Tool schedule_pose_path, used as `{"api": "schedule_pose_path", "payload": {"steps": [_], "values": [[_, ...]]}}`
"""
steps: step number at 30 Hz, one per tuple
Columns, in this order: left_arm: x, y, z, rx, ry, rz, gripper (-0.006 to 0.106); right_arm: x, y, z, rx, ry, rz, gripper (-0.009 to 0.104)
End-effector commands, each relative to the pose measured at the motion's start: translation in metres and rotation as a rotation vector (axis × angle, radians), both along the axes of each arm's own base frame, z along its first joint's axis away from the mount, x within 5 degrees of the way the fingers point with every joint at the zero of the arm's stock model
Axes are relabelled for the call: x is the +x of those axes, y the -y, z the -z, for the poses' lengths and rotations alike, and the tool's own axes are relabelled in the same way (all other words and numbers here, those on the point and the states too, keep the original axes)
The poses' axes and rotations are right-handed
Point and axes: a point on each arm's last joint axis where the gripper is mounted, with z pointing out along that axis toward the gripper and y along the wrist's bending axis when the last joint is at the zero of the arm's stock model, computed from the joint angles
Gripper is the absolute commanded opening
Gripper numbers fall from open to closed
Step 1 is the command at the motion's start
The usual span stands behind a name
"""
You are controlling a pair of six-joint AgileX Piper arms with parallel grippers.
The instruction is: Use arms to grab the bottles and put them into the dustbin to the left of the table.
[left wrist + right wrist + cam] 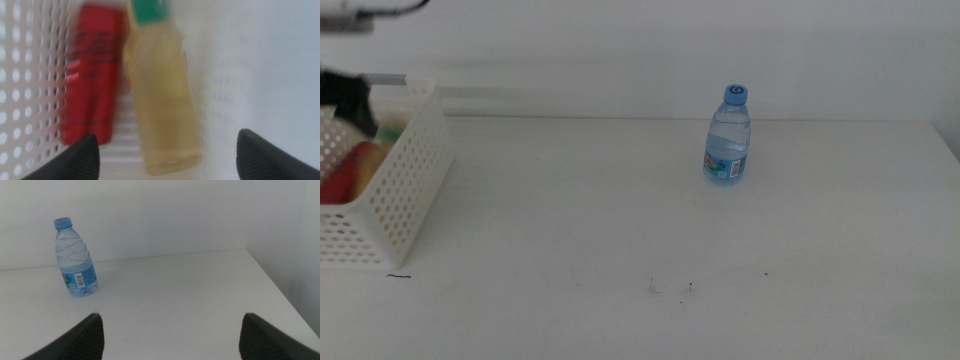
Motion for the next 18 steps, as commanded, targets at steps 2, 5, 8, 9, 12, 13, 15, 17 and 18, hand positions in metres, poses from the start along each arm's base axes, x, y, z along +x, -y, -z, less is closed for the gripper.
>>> {"api": "schedule_pose_path", "payload": {"steps": [2,5,8,9,12,13,15,17,18], "values": [[-0.016,0.042,-0.040,-0.012,0.096,0.060,0.094,0.000,0.000,0.001,-0.016,0.009,0.006,0.091],[-0.031,0.092,-0.061,-0.007,0.184,0.184,0.094,0.000,0.000,0.001,-0.016,0.009,0.006,0.091],[-0.044,0.140,-0.072,-0.017,0.311,0.300,0.094,0.000,0.000,0.001,-0.016,0.009,0.006,0.091],[-0.051,0.155,-0.074,-0.025,0.352,0.343,0.094,0.000,0.000,0.001,-0.016,0.009,0.006,0.091],[-0.073,0.190,-0.074,-0.046,0.457,0.430,0.094,0.000,0.000,0.001,-0.016,0.009,0.006,0.091],[-0.083,0.197,-0.075,-0.053,0.488,0.441,0.094,0.000,0.000,0.001,-0.016,0.009,0.006,0.091],[-0.106,0.207,-0.080,-0.073,0.538,0.453,0.094,0.000,0.000,0.001,-0.016,0.009,0.006,0.091],[-0.131,0.208,-0.085,-0.086,0.564,0.470,0.094,0.000,0.000,0.001,-0.016,0.009,0.006,0.091],[-0.141,0.208,-0.087,-0.095,0.574,0.479,0.094,0.000,0.000,0.001,-0.016,0.009,0.006,0.091]]}}
